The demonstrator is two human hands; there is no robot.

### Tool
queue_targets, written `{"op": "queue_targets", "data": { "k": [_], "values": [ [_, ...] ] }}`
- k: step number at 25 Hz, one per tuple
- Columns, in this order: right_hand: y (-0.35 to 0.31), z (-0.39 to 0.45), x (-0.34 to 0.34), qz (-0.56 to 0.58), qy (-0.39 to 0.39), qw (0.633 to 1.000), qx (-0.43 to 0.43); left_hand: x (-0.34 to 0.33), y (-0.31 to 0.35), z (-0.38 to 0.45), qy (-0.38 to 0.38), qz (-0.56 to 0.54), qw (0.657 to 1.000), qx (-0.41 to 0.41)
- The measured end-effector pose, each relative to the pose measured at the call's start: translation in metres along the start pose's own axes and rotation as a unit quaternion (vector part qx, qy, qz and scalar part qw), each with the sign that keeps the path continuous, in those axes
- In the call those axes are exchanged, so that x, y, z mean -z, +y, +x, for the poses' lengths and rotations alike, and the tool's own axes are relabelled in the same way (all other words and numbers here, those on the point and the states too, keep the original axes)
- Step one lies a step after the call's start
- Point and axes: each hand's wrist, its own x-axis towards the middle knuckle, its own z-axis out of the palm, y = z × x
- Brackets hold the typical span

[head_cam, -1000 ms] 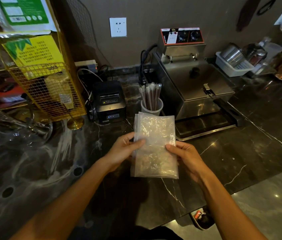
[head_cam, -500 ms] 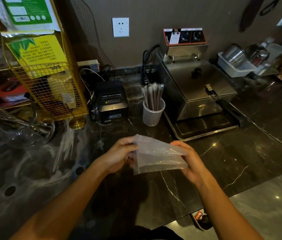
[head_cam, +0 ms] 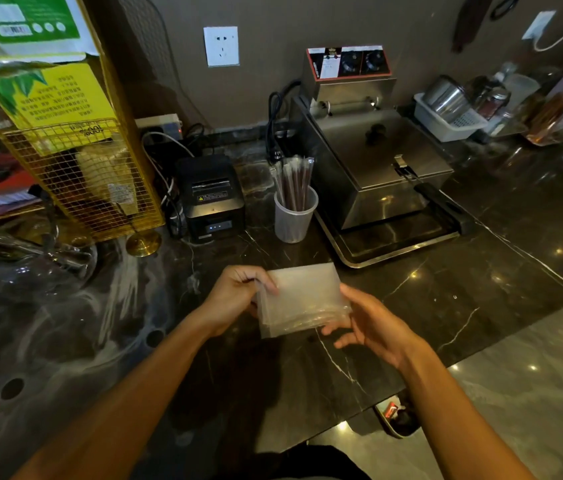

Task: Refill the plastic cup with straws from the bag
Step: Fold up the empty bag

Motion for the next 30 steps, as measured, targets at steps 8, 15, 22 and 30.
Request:
{"op": "queue_targets", "data": {
  "k": [8, 15, 22, 30],
  "values": [
    [0.042, -0.048, 0.004, 0.068, 0.162, 0.982, 0.061, -0.042, -0.025, 0.0, -0.049, -0.167, 0.975, 0.139],
    [0.086, -0.108, 0.051, 0.086, 0.281, 0.953, 0.078, -0.119, -0.049, -0.002, -0.163, -0.055, 0.966, 0.192],
    [0.125, -0.161, 0.142, 0.149, 0.342, 0.924, 0.081, -0.236, -0.056, 0.015, -0.187, 0.036, 0.964, 0.184],
    [0.189, -0.195, 0.293, 0.202, 0.435, 0.877, 0.006, -0.419, -0.128, 0.064, -0.117, 0.142, 0.965, 0.186]
  ]
}}
